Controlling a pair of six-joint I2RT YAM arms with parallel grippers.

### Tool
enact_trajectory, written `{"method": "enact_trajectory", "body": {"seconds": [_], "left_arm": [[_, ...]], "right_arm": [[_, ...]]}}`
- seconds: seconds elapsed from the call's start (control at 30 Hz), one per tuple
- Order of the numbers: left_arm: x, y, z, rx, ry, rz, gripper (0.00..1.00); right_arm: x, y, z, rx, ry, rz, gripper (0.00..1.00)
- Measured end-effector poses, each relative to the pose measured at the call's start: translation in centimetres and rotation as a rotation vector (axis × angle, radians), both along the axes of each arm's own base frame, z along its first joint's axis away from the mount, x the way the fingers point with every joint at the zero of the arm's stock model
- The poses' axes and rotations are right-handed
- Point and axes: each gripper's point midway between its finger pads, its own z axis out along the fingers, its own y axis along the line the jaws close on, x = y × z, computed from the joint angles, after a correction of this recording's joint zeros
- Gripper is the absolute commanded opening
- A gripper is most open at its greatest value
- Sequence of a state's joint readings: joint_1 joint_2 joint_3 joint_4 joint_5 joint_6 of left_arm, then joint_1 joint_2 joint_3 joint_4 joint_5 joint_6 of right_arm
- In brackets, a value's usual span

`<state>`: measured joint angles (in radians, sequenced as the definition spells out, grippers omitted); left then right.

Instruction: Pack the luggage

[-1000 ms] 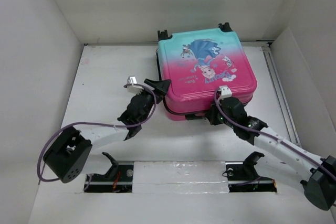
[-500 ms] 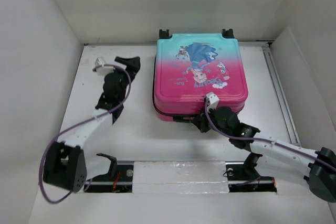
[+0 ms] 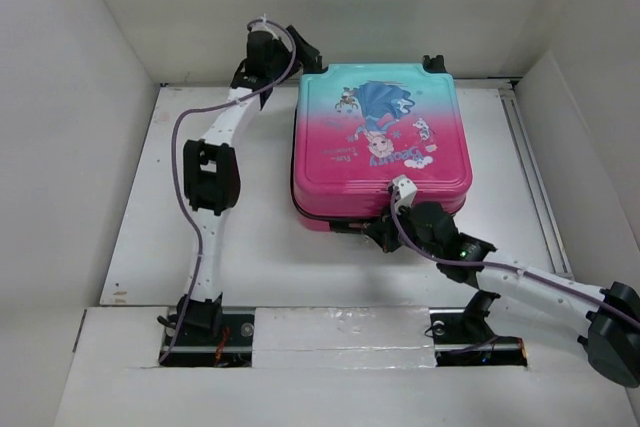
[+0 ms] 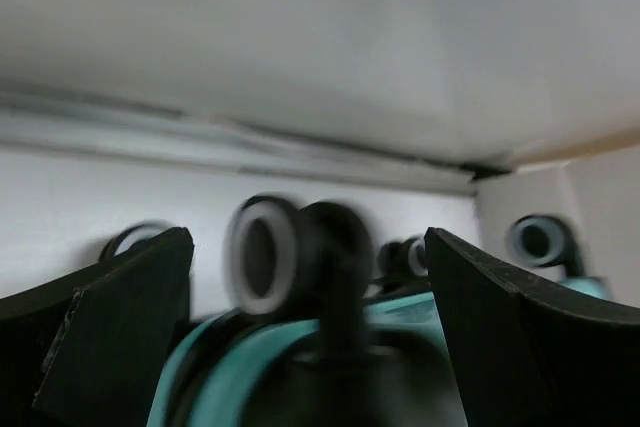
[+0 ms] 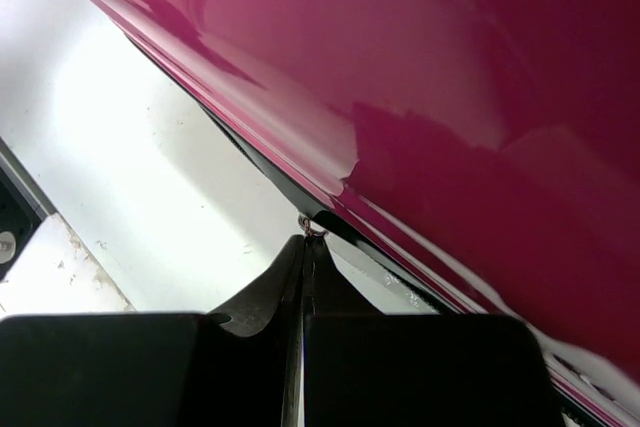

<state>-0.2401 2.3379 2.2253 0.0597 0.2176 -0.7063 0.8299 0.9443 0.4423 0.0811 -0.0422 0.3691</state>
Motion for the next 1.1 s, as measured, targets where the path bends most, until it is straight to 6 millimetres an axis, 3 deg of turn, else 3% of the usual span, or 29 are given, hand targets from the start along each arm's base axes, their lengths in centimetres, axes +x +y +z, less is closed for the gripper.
{"method": "enact_trajectory", "body": {"seconds": [0.07, 0.1, 0.4, 0.47, 0.6, 0.7, 0.77, 0.83, 0.87, 0.9, 1.1], "left_arm": [[0.3, -0.2, -4.7, 0.011, 0.094, -0.04, 0.99], [0.4, -0.6, -5.7, -0.036, 0.121, -0.063, 0.99], [0.1, -1.5, -5.3, -0.13, 0.079, -0.191, 0.99], [-0.3, -1.9, -5.4, -0.195, 0.066, -0.198, 0.93], [-0.8, -1.6, -4.9, -0.316, 0.034, -0.187, 0.74], [-1.0, -1.9, -4.3, -0.398, 0.039, -0.189, 0.45], [-1.4, -2.3, -3.6, -0.495, 0.093, -0.195, 0.34], [-1.5, -2.5, -2.2, -0.499, 0.011, -0.219, 0.23], [-1.6, -2.4, -2.0, -0.506, -0.007, -0.219, 0.08], [-1.5, -2.4, -2.2, -0.518, -0.011, -0.217, 0.0], [-1.6, -1.8, -2.3, -0.548, -0.053, -0.214, 0.0]], "right_arm": [[0.0, 0.0, 0.0, -0.001, 0.0, 0.001, 0.0], [0.0, 0.0, -0.1, -0.002, 0.001, 0.002, 0.0], [0.6, 0.7, -0.3, -0.003, -0.003, 0.008, 0.0], [0.6, 0.7, -0.4, -0.004, -0.003, 0.008, 0.0], [0.7, 0.8, -0.5, -0.007, -0.002, 0.008, 0.0], [0.8, 0.9, -0.4, -0.005, -0.003, 0.008, 0.0], [0.8, 0.9, -0.3, -0.002, -0.005, 0.008, 0.0], [0.9, 1.0, -0.1, 0.004, -0.007, 0.006, 0.0], [0.9, 1.0, -0.1, 0.005, -0.006, 0.005, 0.0], [0.9, 1.0, -0.1, 0.006, -0.007, 0.005, 0.0], [0.9, 0.9, -0.1, 0.006, -0.006, 0.002, 0.0]]}}
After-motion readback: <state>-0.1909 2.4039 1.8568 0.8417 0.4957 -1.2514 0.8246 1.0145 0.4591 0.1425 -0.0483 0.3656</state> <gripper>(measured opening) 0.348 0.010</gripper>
